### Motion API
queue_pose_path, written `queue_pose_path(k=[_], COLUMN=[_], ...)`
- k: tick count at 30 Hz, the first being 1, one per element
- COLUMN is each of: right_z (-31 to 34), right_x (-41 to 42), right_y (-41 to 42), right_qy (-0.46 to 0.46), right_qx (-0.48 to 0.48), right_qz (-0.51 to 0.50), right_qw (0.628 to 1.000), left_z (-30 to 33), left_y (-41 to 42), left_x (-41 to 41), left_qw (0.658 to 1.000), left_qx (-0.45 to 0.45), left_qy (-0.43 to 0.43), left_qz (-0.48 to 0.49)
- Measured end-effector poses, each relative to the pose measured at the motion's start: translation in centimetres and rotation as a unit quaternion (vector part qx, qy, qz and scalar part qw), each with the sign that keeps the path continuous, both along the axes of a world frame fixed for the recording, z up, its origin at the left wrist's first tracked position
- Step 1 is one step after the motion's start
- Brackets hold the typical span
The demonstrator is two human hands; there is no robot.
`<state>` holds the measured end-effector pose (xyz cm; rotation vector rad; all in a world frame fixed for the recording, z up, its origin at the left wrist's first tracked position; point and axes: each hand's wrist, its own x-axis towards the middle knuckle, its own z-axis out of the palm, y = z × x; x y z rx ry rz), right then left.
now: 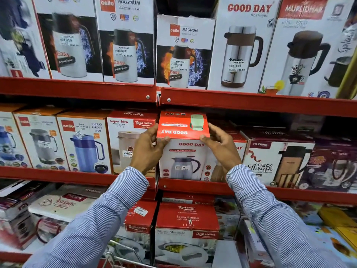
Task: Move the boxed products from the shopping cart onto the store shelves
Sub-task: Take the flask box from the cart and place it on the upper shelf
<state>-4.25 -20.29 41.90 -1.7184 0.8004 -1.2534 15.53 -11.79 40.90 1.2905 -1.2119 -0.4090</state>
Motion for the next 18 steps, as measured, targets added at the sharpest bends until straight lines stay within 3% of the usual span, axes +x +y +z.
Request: queue_pose_path(k=[4,9,18], right_z=[-0.2,0.0,0.2], right_x=[0.8,2.1,2.6], right_y=[-1.2,-2.3,-3.8], right_qy=[-0.009,0.026,0.058], right_qx=[-0.018,-0.060,-0.079], right_qz=[-0.045,-0.150,-0.206], right_qw=[0.999,0.987,0.974], left_z=[0.2,0.4,0.7], left_y=[-1.8,-3.5,-5.4], left_x=[-0.2,-0.7,-0.2], left_qw=[0.998,0.972,0.963], left_qx=[0.003,-0.038,-0.037], left_qy=[-0.015,-0.125,-0.154], left_qz=[0.061,0.194,0.219])
